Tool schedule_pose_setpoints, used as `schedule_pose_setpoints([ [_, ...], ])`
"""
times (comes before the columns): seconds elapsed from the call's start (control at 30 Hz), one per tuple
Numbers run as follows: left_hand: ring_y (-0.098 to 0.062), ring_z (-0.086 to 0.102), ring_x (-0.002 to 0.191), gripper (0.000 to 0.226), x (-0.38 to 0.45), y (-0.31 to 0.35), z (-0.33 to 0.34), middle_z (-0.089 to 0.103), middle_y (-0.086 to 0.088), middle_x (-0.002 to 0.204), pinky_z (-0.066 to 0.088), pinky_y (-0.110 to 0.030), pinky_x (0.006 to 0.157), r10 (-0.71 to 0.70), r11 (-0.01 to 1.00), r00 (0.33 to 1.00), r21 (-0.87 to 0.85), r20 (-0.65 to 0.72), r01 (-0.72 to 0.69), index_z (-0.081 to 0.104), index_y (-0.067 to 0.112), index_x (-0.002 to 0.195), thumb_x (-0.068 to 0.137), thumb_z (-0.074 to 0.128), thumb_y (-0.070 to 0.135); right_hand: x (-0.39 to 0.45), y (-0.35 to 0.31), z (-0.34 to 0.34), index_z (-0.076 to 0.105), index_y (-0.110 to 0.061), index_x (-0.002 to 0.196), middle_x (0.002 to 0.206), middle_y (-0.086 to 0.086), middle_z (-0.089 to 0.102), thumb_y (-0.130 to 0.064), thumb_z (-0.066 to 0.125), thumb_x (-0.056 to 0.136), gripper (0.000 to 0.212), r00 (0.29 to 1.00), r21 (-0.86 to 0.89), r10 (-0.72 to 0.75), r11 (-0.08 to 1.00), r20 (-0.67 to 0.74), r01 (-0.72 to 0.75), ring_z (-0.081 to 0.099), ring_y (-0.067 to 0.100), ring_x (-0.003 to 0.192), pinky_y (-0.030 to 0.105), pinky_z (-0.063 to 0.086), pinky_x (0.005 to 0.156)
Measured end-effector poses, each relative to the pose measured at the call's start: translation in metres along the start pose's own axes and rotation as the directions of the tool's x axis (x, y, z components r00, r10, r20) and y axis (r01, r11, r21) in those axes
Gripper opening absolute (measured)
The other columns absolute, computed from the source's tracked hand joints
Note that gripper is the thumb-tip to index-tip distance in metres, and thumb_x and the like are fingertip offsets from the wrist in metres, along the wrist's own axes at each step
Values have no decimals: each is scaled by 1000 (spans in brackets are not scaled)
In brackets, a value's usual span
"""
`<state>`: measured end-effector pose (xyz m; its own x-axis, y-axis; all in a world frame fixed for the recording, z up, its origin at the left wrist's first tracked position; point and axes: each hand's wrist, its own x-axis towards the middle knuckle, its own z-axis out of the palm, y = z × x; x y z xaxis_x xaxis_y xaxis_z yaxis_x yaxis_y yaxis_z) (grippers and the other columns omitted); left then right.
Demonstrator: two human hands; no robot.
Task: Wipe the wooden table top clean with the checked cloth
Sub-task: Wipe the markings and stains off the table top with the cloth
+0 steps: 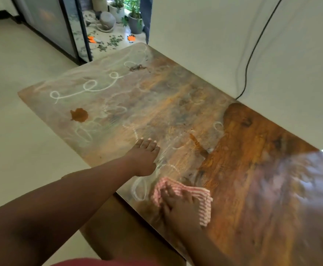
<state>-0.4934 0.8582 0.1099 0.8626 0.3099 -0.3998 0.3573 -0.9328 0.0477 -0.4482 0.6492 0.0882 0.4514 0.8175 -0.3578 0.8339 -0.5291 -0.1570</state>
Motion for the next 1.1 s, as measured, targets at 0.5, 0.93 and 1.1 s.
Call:
schedule_pose_setpoints([
  [0.5,-27,-10,146,64,49,23,12,-4,-10,160,-13,-42,114,150,988,986,-10,-75,-151,-1,12,152,100,22,41,3,22,-11,32,-49,138,147,-25,31,-48,36,90,49,990,26,125,992,-70,-123,44,35,121,54,37,92],
  [0.93,-29,-10,145,69,125,36,19,-1,-14,158,-13,-42,115,-183,980,874,-151,-450,128,16,10,150,95,17,52,124,109,-50,17,-35,148,157,-11,10,-46,18,93,56,972,80,128,990,-195,-115,26,35,135,55,20,105],
  [1.1,-27,-10,146,67,125,38,20,-1,-13,159,-15,-41,115,-280,950,833,-263,-477,169,9,12,152,95,19,47,72,113,-30,51,-45,128,135,-18,52,-47,37,82,48,954,-70,-262,964,-144,255,57,31,109,50,44,79],
])
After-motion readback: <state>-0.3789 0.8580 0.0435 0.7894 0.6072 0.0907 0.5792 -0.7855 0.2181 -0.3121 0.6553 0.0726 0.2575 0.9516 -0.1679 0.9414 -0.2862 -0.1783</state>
